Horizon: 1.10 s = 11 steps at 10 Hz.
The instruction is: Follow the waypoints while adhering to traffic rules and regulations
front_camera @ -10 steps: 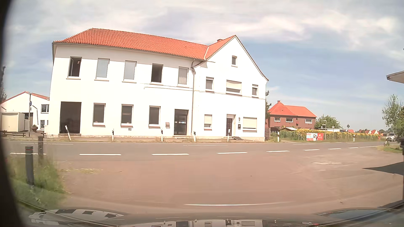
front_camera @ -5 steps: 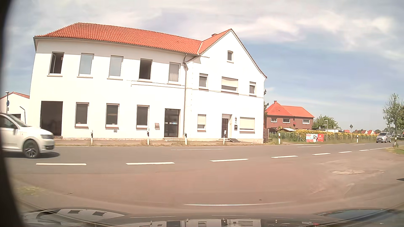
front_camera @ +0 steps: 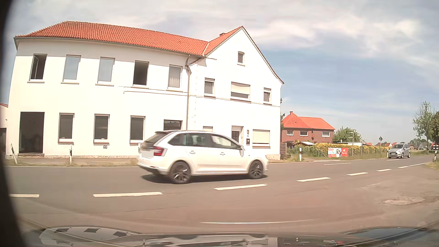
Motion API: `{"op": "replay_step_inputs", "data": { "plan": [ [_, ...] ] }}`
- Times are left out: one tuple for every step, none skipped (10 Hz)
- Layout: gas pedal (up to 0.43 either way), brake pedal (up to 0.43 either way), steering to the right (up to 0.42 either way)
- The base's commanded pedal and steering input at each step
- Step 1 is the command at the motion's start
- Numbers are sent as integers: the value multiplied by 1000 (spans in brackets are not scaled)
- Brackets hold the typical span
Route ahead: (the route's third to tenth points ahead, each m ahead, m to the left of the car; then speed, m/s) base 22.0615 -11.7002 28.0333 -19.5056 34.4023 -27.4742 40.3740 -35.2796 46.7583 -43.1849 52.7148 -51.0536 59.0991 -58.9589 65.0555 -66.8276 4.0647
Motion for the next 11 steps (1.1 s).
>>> {"op": "replay_step_inputs", "data": {
  "plan": [
    [209, 0, 110],
    [220, 0, 117],
    [248, 0, 122],
    [268, 0, 129],
    [311, 0, 142],
    [339, 0, 158],
    [339, 0, 173],
    [339, 0, 193],
    [339, 0, 212],
    [339, 0, 223],
    [339, 0, 234]
  ]
}}
